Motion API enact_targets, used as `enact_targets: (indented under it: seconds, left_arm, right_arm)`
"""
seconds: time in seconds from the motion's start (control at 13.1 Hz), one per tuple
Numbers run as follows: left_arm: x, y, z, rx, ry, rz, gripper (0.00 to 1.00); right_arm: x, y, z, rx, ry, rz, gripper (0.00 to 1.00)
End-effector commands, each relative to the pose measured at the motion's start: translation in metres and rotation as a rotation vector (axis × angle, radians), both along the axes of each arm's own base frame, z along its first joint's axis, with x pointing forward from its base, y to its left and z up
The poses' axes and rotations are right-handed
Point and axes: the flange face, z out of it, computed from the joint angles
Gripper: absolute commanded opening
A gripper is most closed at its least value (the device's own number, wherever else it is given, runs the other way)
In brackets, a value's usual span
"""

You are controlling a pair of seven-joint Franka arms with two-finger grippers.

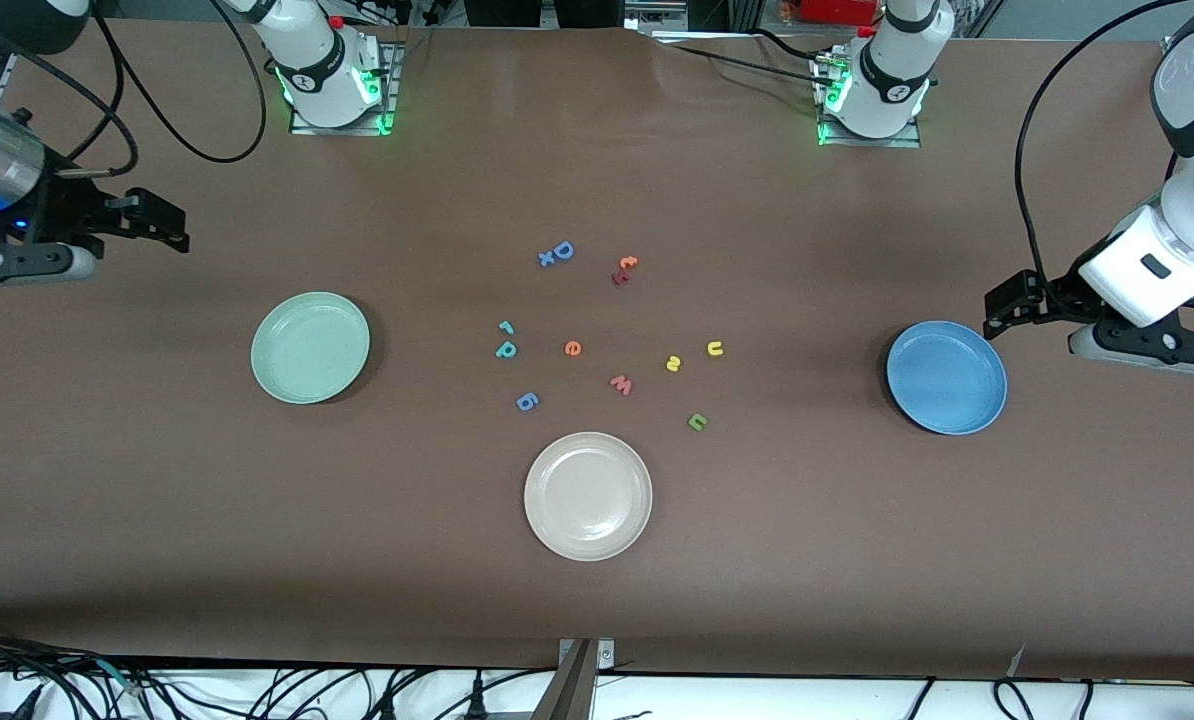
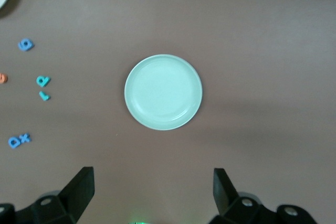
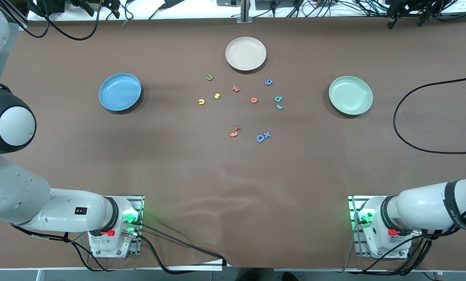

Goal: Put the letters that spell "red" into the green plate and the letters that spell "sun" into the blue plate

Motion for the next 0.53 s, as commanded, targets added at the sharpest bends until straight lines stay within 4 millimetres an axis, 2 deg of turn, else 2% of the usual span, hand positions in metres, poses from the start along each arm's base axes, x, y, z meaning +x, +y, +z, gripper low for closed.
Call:
enact_targets:
  seconds: [0.0, 0.08, 0.15, 0.3, 0.46]
  left_arm:
    - [0.001, -0.002, -0.002, 0.017, 0.008, 0.013, 1.0]
    - [0.007, -0.004, -0.016, 0.01, 0.022, 0.012, 1.0]
    - [0.016, -0.014, -0.035, -0.033, 0.034, 0.012, 1.0]
    - [0.03, -0.055, -0.082, -0.065, 0.058, -0.01, 1.0]
    - [0.035, -0.093, -0.121, -0.065, 0.101, 0.105, 1.0]
  right_arm:
    - [0.006, 0.048, -0.034, -0.014, 0.064, 0.01, 1.0]
    - [0.008, 0.07, -0.049, -0.023, 0.079, -0.003, 1.0]
    - [0.008, 0.102, -0.071, -0.037, 0.109, 0.002, 1.0]
    - [0.01, 0.159, -0.112, -0.062, 0.109, -0.036, 1.0]
    - [0.001, 0.214, -0.154, -0.085, 0.079, -0.111, 1.0]
